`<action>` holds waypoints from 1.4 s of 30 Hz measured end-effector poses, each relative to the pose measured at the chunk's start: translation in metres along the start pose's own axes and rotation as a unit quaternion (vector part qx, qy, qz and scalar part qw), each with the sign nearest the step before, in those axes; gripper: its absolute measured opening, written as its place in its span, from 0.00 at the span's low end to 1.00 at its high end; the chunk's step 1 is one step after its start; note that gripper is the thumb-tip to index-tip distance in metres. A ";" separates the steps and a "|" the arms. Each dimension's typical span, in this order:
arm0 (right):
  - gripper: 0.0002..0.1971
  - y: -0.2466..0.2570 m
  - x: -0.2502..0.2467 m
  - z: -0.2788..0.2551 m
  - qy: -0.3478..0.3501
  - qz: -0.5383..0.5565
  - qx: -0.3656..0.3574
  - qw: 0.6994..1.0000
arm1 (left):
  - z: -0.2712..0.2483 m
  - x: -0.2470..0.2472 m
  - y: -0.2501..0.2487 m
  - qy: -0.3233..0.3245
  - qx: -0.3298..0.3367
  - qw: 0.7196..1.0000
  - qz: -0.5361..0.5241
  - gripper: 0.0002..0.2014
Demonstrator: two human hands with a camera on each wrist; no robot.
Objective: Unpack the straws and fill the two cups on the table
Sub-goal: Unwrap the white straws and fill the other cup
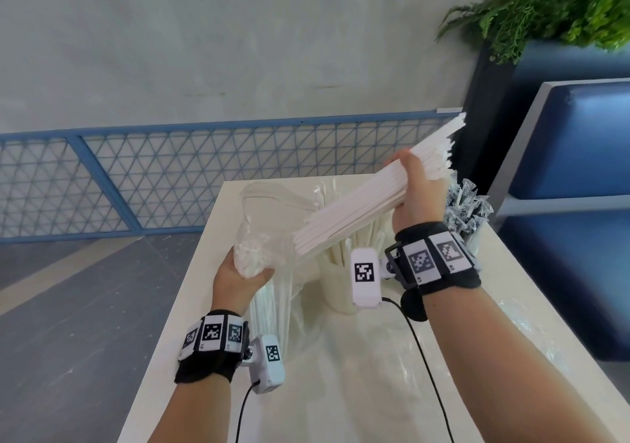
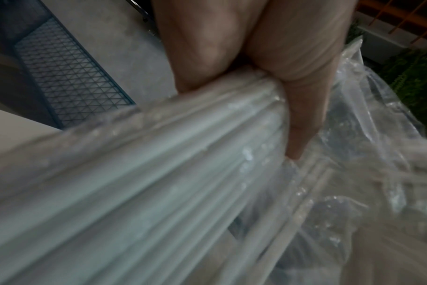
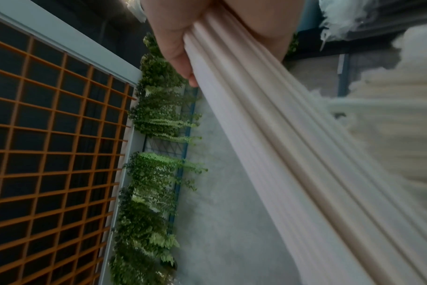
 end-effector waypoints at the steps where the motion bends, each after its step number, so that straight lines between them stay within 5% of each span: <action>1: 0.05 0.005 -0.002 0.002 -0.006 0.007 -0.011 1.000 | -0.001 -0.001 -0.001 -0.004 -0.002 1.000 -0.001 0.22; 7: 0.23 0.023 0.000 0.009 -0.021 -0.076 -0.090 0.993 | -0.002 -0.002 -0.003 -0.001 -0.005 1.000 -0.011 0.23; 12: 0.19 0.010 0.020 0.001 0.028 -0.209 -0.116 0.971 | -0.004 0.005 -0.005 0.024 0.003 0.999 -0.021 0.22; 17: 0.29 0.028 0.017 0.009 -0.018 -0.187 -0.143 0.972 | -0.007 0.005 0.002 0.043 -0.002 0.999 -0.025 0.22; 21: 0.20 0.047 0.013 0.021 -0.031 -0.179 -0.164 0.970 | -0.006 0.005 0.003 0.037 0.002 0.999 -0.025 0.21; 23: 0.23 0.046 0.015 0.019 -0.022 -0.212 -0.174 0.961 | -0.004 0.008 0.003 0.035 0.003 0.999 -0.024 0.21; 26: 0.30 0.023 0.024 0.011 0.030 -0.297 -0.135 0.945 | -0.002 0.013 0.000 0.036 0.006 0.999 -0.033 0.22; 30: 0.27 -0.042 0.024 0.001 0.114 -0.393 -0.051 0.911 | -0.002 0.018 -0.001 0.048 0.013 0.997 -0.054 0.21; 37: 0.31 -0.081 0.014 -0.001 0.144 -0.409 0.020 0.901 | 0.000 0.015 0.006 0.043 0.014 0.997 -0.059 0.21; 42: 0.37 -0.073 0.003 -0.012 0.119 -0.475 -0.044 0.871 | 0.001 0.015 0.011 0.042 0.010 0.997 -0.062 0.24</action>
Point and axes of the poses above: each hand's wrist, its own z-axis towards the middle knuckle, its own x-axis out of the palm, y = z × x, the point moved 5 cm from there along z, towards the middle knuckle, and after that the axes turned 6 degrees about y, right-handed, at the moved point
